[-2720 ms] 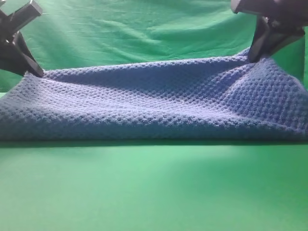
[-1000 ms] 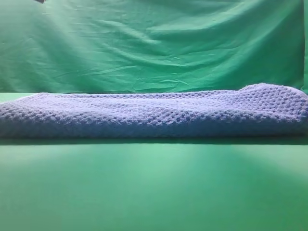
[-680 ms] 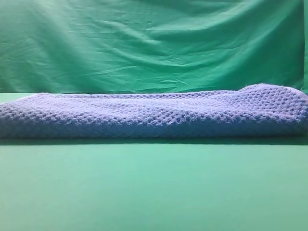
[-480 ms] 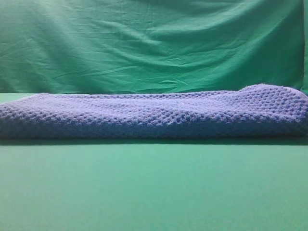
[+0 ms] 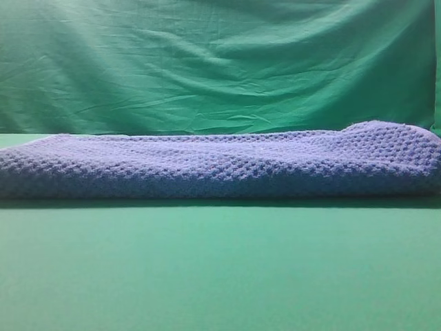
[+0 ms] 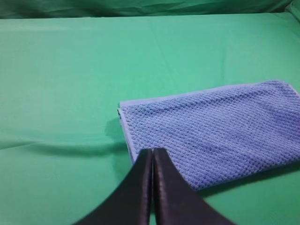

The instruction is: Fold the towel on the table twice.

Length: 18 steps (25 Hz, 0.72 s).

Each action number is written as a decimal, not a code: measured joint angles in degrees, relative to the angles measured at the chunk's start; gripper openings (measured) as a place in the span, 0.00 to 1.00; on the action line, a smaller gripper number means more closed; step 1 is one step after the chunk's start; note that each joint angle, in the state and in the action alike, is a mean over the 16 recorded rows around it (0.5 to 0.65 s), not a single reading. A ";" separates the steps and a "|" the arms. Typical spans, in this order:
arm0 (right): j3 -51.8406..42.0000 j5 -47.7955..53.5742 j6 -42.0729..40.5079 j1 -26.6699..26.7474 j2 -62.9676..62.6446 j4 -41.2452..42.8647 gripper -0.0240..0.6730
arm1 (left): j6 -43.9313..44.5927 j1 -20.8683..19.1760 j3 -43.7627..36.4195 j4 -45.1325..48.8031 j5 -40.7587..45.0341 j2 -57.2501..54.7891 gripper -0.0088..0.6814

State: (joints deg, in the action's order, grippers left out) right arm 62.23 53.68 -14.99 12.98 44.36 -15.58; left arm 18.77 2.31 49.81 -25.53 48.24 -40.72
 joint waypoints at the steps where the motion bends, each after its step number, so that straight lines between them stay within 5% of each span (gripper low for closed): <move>1: -1.96 -0.73 -0.06 0.00 -2.21 0.01 0.03 | -0.24 0.00 -1.22 0.42 0.05 1.85 0.01; 18: -26.48 -9.15 -3.45 0.00 -31.36 -2.35 0.03 | -3.20 0.00 -20.85 2.84 -2.75 31.11 0.01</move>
State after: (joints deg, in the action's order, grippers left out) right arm 35.75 44.53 -18.44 12.98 13.01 -17.94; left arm 15.58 2.31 28.96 -22.68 45.50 -9.61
